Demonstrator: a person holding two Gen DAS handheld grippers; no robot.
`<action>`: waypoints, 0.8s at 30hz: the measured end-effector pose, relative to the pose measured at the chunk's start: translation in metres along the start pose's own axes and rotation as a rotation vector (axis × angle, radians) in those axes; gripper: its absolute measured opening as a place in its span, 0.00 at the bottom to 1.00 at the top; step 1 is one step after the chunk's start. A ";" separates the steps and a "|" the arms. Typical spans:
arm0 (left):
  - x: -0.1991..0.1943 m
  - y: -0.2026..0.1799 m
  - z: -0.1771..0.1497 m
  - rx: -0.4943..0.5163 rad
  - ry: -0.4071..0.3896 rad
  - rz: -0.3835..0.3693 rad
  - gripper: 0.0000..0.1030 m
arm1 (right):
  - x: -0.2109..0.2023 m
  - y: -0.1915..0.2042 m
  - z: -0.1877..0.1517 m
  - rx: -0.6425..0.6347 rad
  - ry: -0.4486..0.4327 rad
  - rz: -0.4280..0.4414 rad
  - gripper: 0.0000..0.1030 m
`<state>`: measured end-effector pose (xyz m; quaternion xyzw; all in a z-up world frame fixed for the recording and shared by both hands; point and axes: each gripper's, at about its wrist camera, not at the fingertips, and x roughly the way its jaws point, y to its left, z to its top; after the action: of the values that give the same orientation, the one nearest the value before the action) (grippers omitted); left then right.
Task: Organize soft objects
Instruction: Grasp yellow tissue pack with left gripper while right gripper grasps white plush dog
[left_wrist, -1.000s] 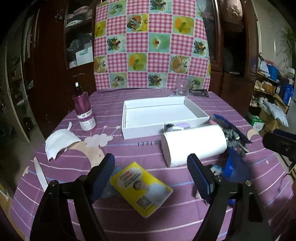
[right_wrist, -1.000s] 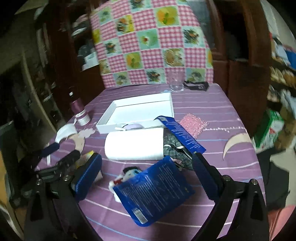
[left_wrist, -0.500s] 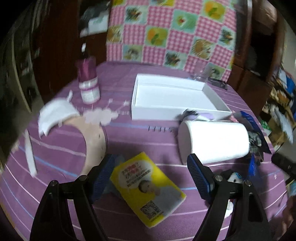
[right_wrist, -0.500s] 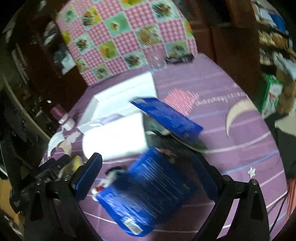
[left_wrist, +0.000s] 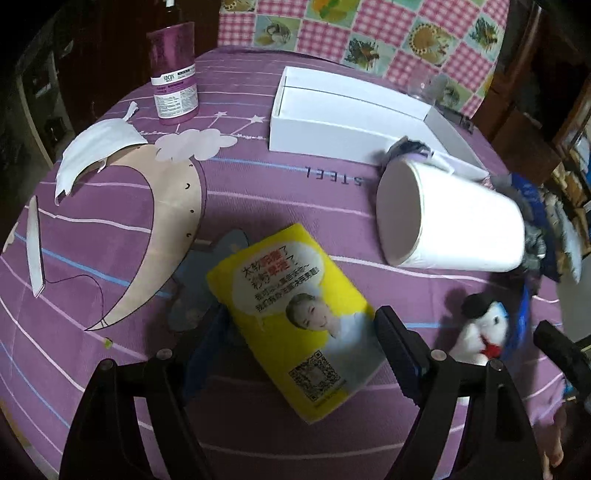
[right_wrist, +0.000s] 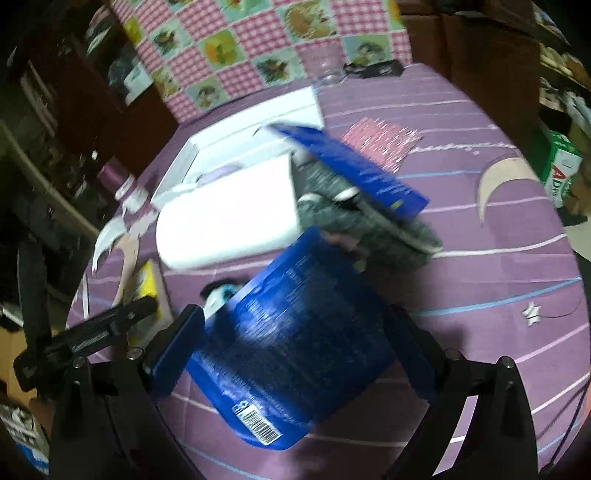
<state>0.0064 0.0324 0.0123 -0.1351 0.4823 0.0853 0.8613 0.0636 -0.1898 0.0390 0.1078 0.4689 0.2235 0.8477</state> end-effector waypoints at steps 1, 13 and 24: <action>0.000 -0.001 -0.001 -0.007 -0.007 0.002 0.79 | 0.004 0.002 -0.002 -0.005 0.018 0.010 0.94; -0.004 0.003 -0.004 -0.011 -0.092 -0.009 0.53 | 0.013 -0.007 -0.001 0.052 0.011 -0.025 0.66; -0.012 0.012 -0.007 -0.033 -0.152 -0.035 0.29 | 0.010 -0.022 0.002 0.109 -0.005 0.020 0.01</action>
<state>-0.0086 0.0418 0.0171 -0.1511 0.4118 0.0881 0.8943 0.0755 -0.2039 0.0241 0.1592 0.4772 0.2058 0.8394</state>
